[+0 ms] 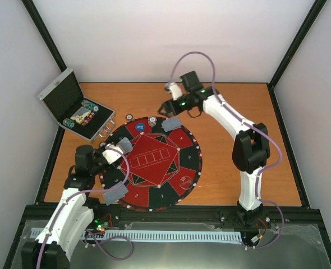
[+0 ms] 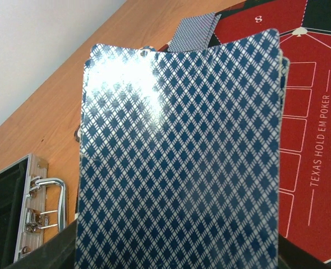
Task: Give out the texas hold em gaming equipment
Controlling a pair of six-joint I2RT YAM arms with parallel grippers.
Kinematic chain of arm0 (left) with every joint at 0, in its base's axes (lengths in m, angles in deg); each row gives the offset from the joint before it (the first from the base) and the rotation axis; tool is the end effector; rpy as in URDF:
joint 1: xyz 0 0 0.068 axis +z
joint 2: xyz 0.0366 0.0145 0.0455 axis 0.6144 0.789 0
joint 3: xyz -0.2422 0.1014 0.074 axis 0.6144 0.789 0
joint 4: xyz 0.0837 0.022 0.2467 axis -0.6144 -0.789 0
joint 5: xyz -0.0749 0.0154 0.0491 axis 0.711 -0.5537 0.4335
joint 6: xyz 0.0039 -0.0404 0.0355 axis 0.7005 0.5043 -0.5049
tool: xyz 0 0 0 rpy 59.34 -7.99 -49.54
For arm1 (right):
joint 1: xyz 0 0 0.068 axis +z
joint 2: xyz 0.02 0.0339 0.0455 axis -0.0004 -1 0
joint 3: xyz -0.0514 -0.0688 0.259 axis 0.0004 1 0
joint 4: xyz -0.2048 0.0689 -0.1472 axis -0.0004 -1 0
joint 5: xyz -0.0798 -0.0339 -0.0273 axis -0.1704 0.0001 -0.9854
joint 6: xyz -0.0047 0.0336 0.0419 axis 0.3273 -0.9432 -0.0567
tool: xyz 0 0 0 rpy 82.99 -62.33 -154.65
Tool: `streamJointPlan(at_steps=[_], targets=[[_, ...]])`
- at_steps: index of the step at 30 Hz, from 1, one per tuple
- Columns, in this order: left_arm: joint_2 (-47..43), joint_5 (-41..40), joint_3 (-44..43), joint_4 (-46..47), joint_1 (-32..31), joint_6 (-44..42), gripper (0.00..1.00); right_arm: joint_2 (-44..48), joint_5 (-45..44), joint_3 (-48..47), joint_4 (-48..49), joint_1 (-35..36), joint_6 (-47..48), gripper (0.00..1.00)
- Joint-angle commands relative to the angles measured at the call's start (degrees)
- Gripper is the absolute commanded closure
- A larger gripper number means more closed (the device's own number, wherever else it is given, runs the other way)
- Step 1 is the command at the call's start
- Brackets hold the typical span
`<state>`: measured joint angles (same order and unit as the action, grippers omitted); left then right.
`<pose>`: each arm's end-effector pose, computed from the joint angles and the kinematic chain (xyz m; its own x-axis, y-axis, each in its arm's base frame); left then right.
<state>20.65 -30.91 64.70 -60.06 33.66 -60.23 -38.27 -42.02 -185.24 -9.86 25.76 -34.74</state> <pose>0.1498 -0.0262 0.1871 -0.1076 0.5842 -0.8045 0.6485 0.6545 0.3886 0.4032 0.2133 0.2767 -0.6935 -0.3686 -0.6190 -0.6672 0.6528 0.3587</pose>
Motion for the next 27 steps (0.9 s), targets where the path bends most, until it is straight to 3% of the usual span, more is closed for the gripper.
streamJointPlan(at_steps=[1, 8, 23, 27], targets=[[0.06, 2.21, -1.65, 1.78, -0.32, -1.91, 0.46, 4.49, 12.19, 5.02, 8.14, 9.03, 2.21, 0.24], [-0.23, 2.14, -2.03, 1.51, -0.32, -1.57, 0.46, 2.52, 18.02, 6.53, 16.24, 15.63, -3.91, 0.24], [-0.37, 1.89, -2.13, 1.59, -0.32, -1.3, 0.46, -4.64, 19.62, 4.95, 15.58, 21.07, -5.11, 0.24], [-0.37, 1.79, -2.14, 1.76, -0.32, -1.33, 0.46, -5.23, 17.87, 4.51, 14.08, 21.31, -4.67, 0.29]])
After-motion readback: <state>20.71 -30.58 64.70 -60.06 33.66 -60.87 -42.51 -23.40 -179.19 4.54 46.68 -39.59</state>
